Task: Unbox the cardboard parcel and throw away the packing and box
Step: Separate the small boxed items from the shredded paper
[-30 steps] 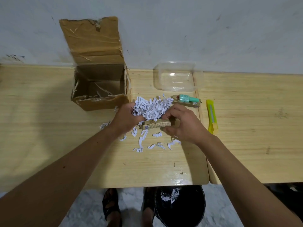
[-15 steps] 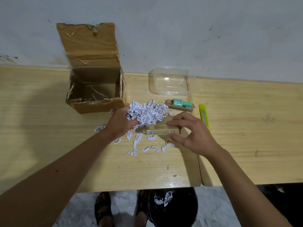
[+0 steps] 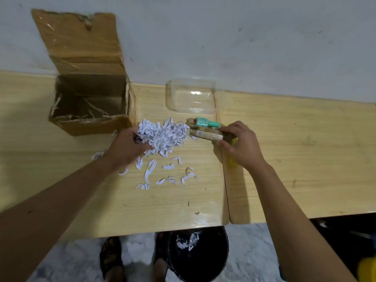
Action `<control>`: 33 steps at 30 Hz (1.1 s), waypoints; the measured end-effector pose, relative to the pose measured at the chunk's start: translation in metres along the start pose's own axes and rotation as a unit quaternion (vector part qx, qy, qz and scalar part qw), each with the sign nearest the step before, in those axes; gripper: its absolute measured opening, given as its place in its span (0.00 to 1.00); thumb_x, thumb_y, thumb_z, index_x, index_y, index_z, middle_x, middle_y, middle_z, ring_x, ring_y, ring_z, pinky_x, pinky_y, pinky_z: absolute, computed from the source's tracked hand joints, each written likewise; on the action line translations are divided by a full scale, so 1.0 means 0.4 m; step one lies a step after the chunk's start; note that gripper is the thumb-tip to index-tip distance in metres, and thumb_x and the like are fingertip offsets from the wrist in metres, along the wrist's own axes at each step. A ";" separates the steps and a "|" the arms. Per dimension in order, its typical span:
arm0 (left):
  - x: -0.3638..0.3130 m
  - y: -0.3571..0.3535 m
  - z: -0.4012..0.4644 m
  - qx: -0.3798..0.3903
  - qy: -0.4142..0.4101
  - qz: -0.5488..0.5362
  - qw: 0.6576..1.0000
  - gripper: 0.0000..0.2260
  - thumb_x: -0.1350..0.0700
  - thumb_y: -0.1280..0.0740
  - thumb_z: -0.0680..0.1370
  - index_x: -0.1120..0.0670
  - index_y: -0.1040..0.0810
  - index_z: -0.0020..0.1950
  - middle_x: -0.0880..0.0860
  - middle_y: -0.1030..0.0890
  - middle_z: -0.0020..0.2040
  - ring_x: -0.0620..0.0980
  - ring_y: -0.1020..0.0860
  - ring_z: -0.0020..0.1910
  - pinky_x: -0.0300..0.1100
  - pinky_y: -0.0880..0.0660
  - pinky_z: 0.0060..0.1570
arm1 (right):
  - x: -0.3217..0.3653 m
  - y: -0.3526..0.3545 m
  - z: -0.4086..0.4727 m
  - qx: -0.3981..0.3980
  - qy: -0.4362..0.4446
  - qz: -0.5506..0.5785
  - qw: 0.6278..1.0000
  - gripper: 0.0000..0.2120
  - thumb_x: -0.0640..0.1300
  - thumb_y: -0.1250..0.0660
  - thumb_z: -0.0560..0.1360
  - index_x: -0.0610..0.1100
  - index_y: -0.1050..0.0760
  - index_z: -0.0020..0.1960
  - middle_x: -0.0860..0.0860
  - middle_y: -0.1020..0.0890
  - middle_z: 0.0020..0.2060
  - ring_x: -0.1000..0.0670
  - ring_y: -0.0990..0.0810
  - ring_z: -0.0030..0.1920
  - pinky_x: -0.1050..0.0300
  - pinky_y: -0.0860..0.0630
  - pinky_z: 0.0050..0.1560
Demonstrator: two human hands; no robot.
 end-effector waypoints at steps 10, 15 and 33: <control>0.003 -0.001 0.000 0.005 -0.014 0.006 1.000 0.16 0.66 0.24 0.74 0.49 0.26 0.37 0.37 0.23 0.23 0.34 0.26 0.25 0.28 0.33 0.29 | 0.027 -0.062 0.042 -0.009 0.021 -0.033 0.999 0.18 0.45 0.23 0.73 0.47 0.19 0.62 0.50 0.19 0.55 0.43 0.26 0.57 0.59 0.36 0.55; 0.005 0.009 -0.002 0.018 -0.067 0.038 0.997 0.12 0.63 0.21 0.72 0.49 0.20 0.40 0.39 0.18 0.31 0.34 0.22 0.31 0.29 0.31 0.35 | 0.031 -0.071 0.032 -0.022 0.022 -0.036 0.999 0.21 0.48 0.23 0.71 0.48 0.19 0.63 0.49 0.21 0.58 0.41 0.28 0.60 0.59 0.37 0.60; 0.049 0.080 -0.076 -0.003 -0.230 0.069 0.971 0.42 0.53 0.18 0.70 0.53 0.32 0.80 0.49 0.29 0.78 0.42 0.31 0.77 0.39 0.34 0.76 | 0.277 -0.224 -0.046 0.052 0.002 0.165 0.985 0.46 0.66 0.19 0.64 0.60 0.32 0.78 0.55 0.38 0.80 0.57 0.41 0.80 0.77 0.42 0.67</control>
Point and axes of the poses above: each hand's wrist, its own z-axis towards the middle knuckle, its own y-axis out of the back of the hand, x = y × z, the point moved 1 cm from there along z, towards the middle knuckle
